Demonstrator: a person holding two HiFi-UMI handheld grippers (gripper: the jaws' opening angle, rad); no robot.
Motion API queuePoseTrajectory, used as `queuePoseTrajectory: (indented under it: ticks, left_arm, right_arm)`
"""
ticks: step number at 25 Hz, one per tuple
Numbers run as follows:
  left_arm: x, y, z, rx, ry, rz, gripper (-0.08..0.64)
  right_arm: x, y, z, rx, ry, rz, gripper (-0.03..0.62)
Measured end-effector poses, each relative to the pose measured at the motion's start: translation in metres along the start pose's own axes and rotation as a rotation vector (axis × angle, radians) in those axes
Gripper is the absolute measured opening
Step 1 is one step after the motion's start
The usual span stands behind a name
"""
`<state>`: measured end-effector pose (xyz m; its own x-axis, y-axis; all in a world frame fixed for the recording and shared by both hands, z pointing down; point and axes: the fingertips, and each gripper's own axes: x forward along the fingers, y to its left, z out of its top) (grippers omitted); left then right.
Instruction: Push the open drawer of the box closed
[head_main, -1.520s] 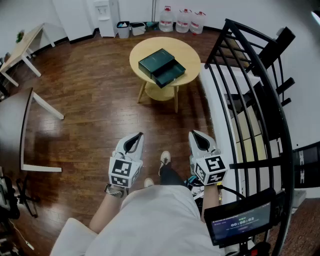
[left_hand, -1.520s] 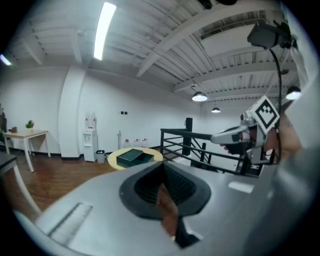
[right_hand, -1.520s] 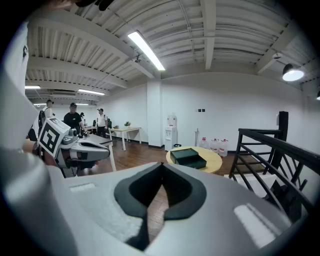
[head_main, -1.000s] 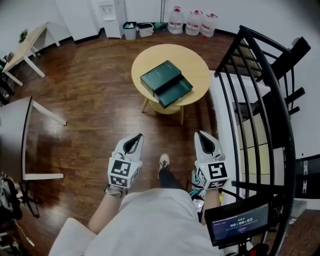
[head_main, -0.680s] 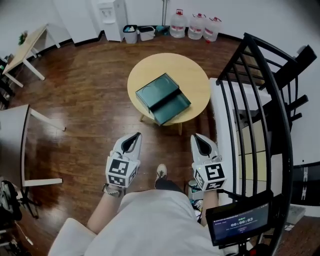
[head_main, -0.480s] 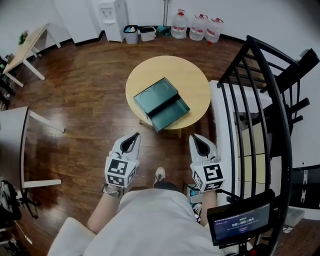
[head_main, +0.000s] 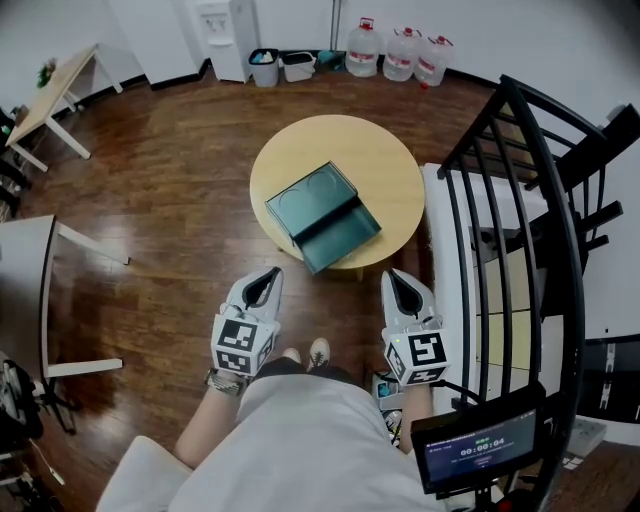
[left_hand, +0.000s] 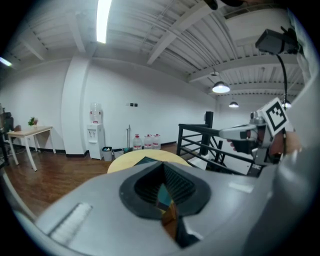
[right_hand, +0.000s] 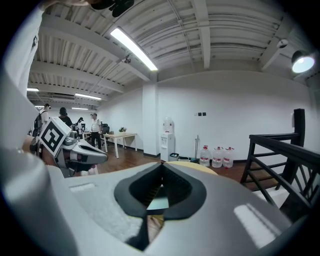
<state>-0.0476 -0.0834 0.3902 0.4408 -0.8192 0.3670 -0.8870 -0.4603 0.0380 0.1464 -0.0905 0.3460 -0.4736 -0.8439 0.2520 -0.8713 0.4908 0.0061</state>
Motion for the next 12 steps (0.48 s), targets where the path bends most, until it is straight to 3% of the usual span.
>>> queuePoseTrajectory:
  ticks: [7,12]
  left_arm:
    - [-0.002,0.01,-0.002,-0.015,-0.012,-0.014,0.007]
    - [0.004,0.032,-0.007,-0.023,0.012,0.012,0.028]
  right_arm:
    - [-0.004,0.004,0.007,-0.073,-0.007,-0.068,0.003]
    - [-0.004,0.015,0.008,-0.09,-0.008,-0.058,0.003]
